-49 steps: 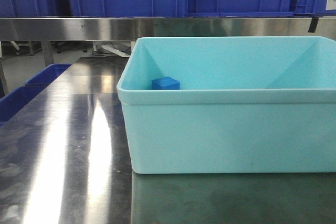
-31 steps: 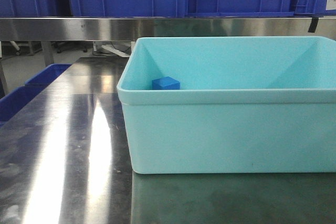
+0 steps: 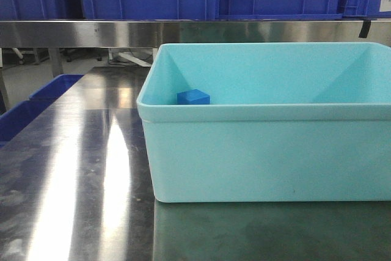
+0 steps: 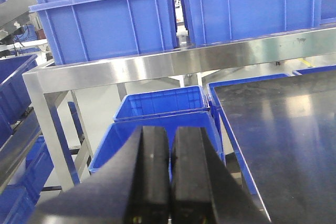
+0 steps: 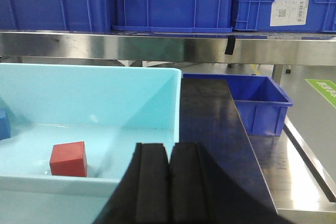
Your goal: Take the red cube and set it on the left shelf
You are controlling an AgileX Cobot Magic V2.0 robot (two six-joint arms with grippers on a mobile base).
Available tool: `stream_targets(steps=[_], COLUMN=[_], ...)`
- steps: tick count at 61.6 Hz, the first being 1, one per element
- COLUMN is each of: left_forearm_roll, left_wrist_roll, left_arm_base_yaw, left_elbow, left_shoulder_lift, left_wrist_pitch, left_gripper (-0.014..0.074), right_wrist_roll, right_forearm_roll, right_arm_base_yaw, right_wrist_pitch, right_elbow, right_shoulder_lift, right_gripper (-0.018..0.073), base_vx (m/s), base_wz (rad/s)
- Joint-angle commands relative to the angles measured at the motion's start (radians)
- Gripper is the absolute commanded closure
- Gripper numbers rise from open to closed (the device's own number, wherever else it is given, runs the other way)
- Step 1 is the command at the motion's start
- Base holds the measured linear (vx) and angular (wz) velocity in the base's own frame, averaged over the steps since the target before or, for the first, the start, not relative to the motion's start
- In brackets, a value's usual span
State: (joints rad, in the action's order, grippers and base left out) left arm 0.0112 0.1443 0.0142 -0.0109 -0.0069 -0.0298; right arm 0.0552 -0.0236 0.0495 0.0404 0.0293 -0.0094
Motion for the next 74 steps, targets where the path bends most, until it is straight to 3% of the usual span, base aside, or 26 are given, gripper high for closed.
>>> stream_targets(steps=[1, 52, 60, 74], left_forearm_roll=[0.005, 0.005, 0.005, 0.005], left_wrist_roll=[0.001, 0.001, 0.001, 0.001], left_arm_base_yaw=[0.007, 0.007, 0.007, 0.007], left_elbow=[-0.022, -0.022, -0.022, -0.022], left_shoulder_lift=[0.0, 0.0, 0.0, 0.0], left_wrist_pitch=[0.09, 0.09, 0.09, 0.09], left_gripper=[0.0491, 0.0491, 0.0491, 0.0491], right_wrist_roll=[-0.007, 0.01, 0.053, 0.039], right_forearm_roll=[0.0, 0.024, 0.084, 0.057], right_arm_base_yaw=[-0.006, -0.006, -0.005, -0.005], right_wrist_pitch=[-0.088, -0.118, -0.077, 0.004], right_elbow=[-0.025, -0.033, -0.098, -0.316], right_shoulder_lift=[-0.019, -0.004, 0.08, 0.318], right_gripper=[0.0503, 0.0502, 0.0503, 0.0503], base_vx=[0.0, 0.0, 0.0, 0.0], base_wz=[0.0, 0.0, 0.0, 0.0])
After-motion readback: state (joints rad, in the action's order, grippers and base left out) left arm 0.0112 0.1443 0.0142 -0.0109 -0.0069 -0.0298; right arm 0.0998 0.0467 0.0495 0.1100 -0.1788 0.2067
